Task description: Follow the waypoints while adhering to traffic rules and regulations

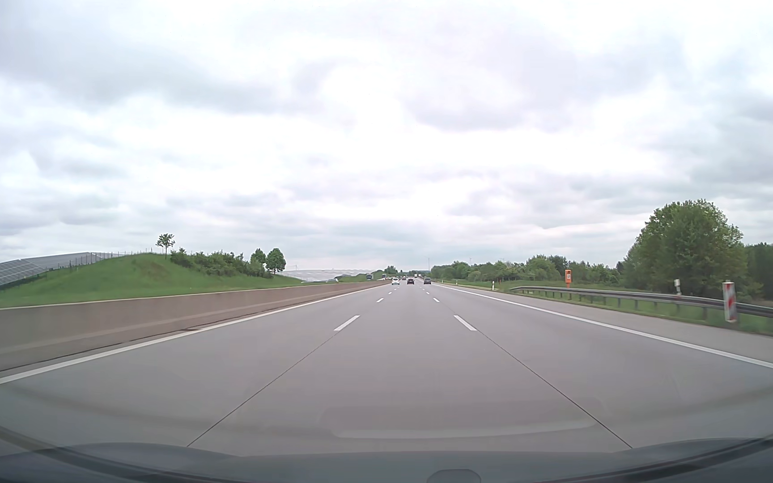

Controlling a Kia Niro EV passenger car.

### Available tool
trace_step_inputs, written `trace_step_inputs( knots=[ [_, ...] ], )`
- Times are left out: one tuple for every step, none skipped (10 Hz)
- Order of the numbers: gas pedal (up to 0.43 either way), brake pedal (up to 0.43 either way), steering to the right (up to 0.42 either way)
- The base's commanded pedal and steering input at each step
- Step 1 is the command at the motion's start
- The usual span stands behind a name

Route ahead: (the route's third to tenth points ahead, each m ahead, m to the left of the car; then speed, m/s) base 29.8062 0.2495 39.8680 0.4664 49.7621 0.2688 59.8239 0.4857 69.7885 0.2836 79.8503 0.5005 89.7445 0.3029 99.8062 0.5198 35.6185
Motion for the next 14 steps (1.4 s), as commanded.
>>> trace_step_inputs(
  knots=[
    [0.319, 0.000, 0.001],
    [0.319, 0.000, 0.001],
    [0.319, 0.000, 0.001],
    [0.319, 0.000, 0.001],
    [0.319, 0.000, 0.000],
    [0.319, 0.000, 0.000],
    [0.319, 0.000, 0.000],
    [0.311, 0.000, 0.000],
    [0.311, 0.000, -0.001],
    [0.311, 0.000, -0.001],
    [0.311, 0.000, -0.003],
    [0.311, 0.000, -0.003],
    [0.311, 0.000, -0.003],
    [0.311, 0.000, -0.003]
  ],
)
